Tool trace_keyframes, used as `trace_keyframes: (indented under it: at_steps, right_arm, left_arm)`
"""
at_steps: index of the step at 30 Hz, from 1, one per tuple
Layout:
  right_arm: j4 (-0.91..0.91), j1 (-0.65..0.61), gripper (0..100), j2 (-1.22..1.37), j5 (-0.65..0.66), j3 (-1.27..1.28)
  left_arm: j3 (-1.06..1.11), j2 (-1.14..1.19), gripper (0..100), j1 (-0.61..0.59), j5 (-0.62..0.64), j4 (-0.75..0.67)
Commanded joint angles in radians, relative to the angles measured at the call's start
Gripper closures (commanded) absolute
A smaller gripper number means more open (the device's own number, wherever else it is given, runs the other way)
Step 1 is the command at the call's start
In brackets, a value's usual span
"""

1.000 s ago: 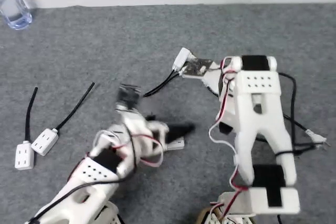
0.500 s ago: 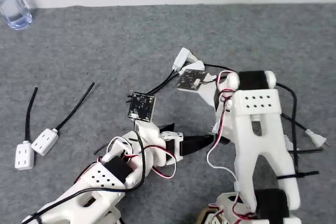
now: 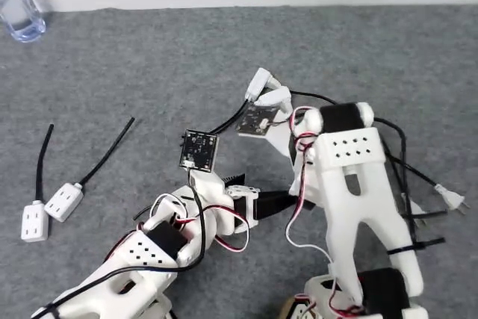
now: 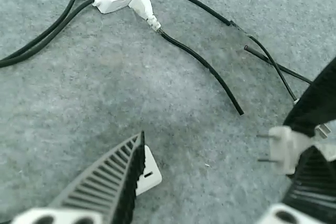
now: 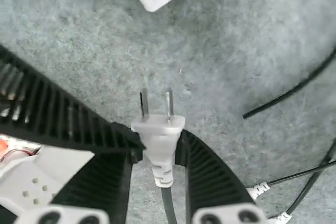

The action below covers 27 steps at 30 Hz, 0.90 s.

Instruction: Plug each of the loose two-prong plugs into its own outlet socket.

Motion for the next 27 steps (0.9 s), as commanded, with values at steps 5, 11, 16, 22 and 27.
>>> trace_keyframes:
  at_steps: [5,11,16,22,27]
  right_arm:
    - [0.047,-0.022,99.1,-0.042,-0.008,-0.009]
    - [0.047,-0.022,99.1,-0.122,-0.006,-0.003]
    - [0.048,-0.030,99.1,-0.217,-0.008,0.051]
    - [0.048,-0.022,99.1,-0.271,-0.009,0.084]
    - [0.048,-0.024,99.1,-0.332,-0.009,0.084]
  left_arm:
    - [-0.012,-0.008,58,-0.003,-0.006,-0.025]
    - [-0.008,-0.008,58,-0.003,-0.008,-0.025]
    - [-0.008,-0.008,58,-0.003,-0.008,-0.025]
    - [-0.008,-0.008,58,-0.002,-0.008,-0.023]
    - [-0.008,-0.008,58,0.000,-0.006,-0.021]
